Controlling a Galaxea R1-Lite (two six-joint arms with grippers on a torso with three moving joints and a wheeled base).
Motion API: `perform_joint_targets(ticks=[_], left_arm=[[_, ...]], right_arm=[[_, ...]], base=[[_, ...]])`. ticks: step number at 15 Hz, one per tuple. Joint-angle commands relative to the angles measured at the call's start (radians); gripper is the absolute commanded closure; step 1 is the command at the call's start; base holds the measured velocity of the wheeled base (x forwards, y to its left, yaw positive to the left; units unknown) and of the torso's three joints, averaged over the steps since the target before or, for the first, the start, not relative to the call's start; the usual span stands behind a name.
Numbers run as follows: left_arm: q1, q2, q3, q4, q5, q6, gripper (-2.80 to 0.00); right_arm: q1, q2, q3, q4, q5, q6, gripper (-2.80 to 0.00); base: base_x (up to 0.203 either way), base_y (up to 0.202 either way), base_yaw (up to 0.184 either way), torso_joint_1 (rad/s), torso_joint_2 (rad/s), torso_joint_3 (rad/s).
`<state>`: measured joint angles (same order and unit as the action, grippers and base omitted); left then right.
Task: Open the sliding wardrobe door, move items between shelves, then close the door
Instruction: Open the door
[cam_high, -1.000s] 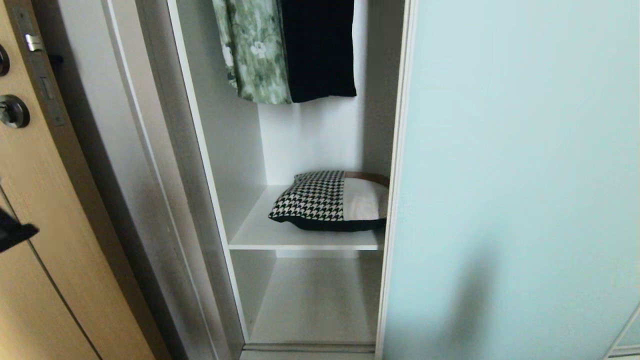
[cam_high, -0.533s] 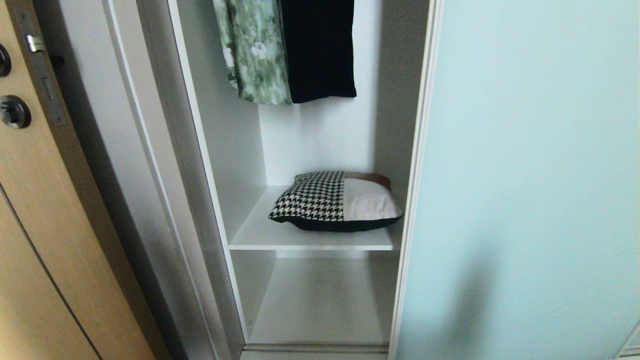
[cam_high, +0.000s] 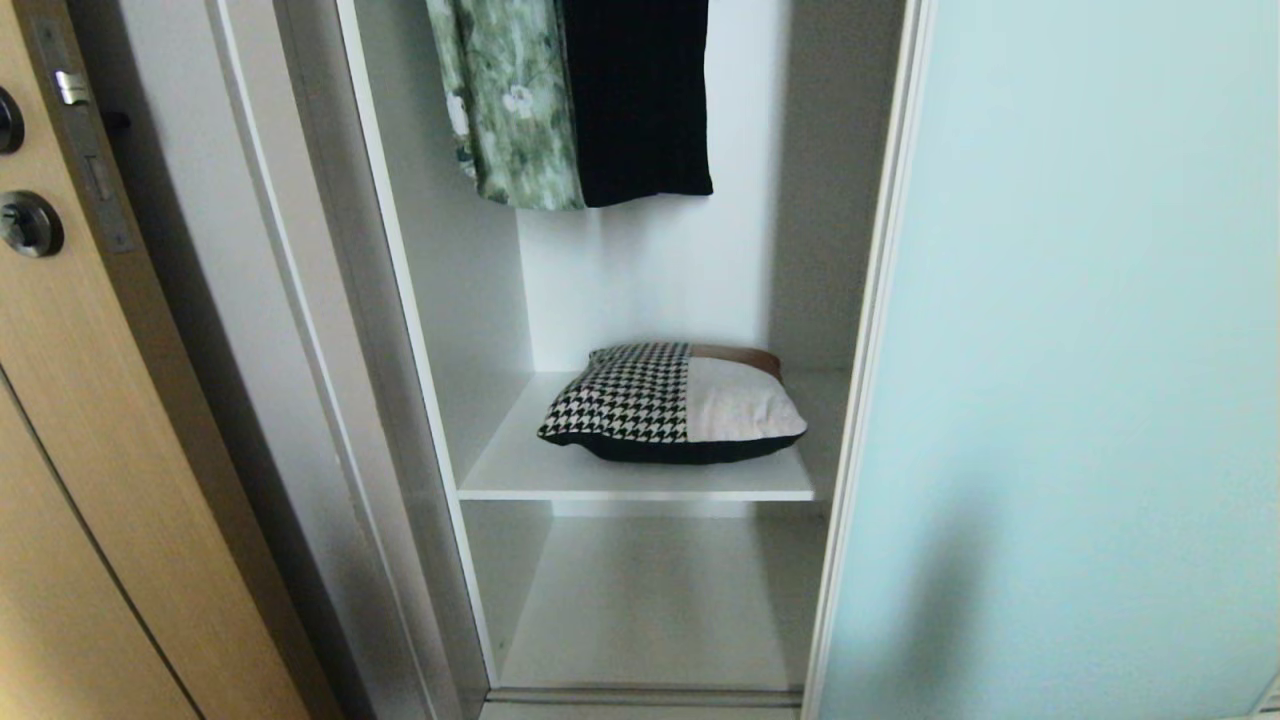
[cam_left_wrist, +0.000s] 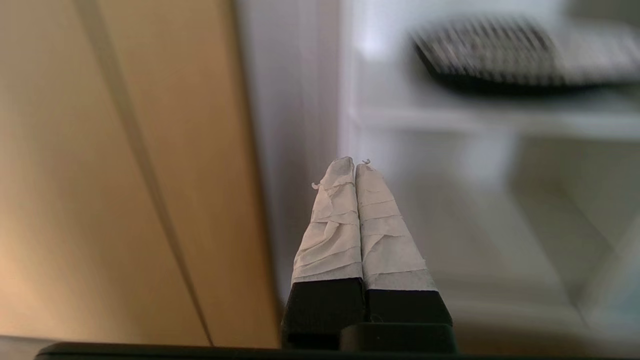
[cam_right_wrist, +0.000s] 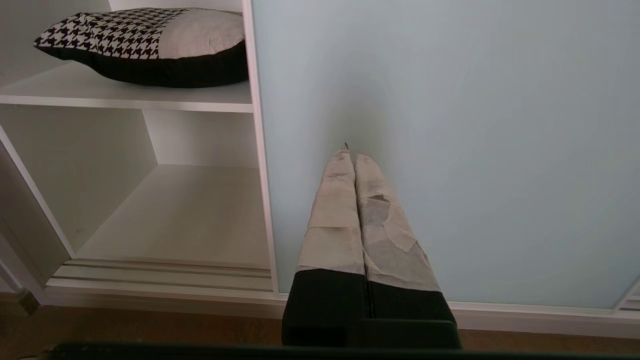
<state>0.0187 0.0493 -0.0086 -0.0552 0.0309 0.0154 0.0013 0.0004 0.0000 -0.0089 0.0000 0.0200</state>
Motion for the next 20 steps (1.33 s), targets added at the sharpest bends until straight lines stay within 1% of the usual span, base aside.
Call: perform_joint_targets(ticks=[1,2,3,4,5,8,10,14,15,18,19,20], left_arm=[[-0.002,-0.043,-0.012,0.118,-0.029,-0.001,0.00],[-0.003,-0.038,-0.017,0.131,-0.031,0.009,0.00],[-0.003,-0.044,-0.014,0.123,-0.034,0.044,0.00],[-0.003,-0.045,-0.006,0.106,-0.043,0.095,0.00],[-0.003,-0.046,-0.001,0.088,-0.058,0.111,0.00],[-0.003,-0.046,-0.001,0.084,-0.058,0.100,0.00],[-0.003,-0.046,-0.001,0.085,-0.059,0.105,0.00],[-0.004,-0.046,0.000,0.083,-0.049,0.070,0.00],[-0.004,-0.046,0.000,0.083,-0.050,0.071,0.00],[-0.005,-0.046,-0.001,0.083,-0.046,0.044,0.00],[-0.005,-0.046,-0.001,0.083,-0.046,0.041,0.00],[-0.005,-0.046,-0.001,0.083,-0.045,0.041,0.00]], right_arm=[[0.000,0.001,0.000,0.000,0.000,0.000,0.00],[0.000,0.001,0.000,0.000,0.000,0.000,0.00],[0.000,0.001,0.000,0.000,0.000,0.000,0.00],[0.000,0.001,0.000,0.000,0.000,0.000,0.00],[0.000,0.001,0.000,0.000,0.000,0.000,0.00],[0.000,0.001,0.000,0.000,0.000,0.000,0.00],[0.000,0.001,0.000,0.000,0.000,0.000,0.00],[0.000,0.000,0.002,-0.002,-0.002,0.011,0.00],[-0.001,-0.002,0.001,-0.001,-0.002,0.004,0.00],[0.000,0.000,0.001,-0.001,0.001,-0.012,0.00],[0.000,0.000,0.000,-0.005,0.009,-0.043,0.00],[0.000,0.000,-0.018,-0.013,0.017,-0.045,0.00]], base=[[0.000,0.000,0.000,0.000,0.00,0.000],[0.000,0.000,0.000,0.000,0.00,0.000],[0.000,0.000,0.000,0.000,0.00,0.000],[0.000,0.000,0.000,0.000,0.00,0.000],[0.000,0.000,0.000,0.000,0.00,0.000],[0.000,0.000,0.000,0.000,0.00,0.000],[0.000,0.000,0.000,0.000,0.00,0.000],[0.000,0.000,0.000,0.000,0.00,0.000],[0.000,0.000,0.000,0.000,0.00,0.000],[0.000,0.000,0.000,0.000,0.00,0.000],[0.000,0.000,0.000,0.000,0.00,0.000],[0.000,0.000,0.000,0.000,0.00,0.000]])
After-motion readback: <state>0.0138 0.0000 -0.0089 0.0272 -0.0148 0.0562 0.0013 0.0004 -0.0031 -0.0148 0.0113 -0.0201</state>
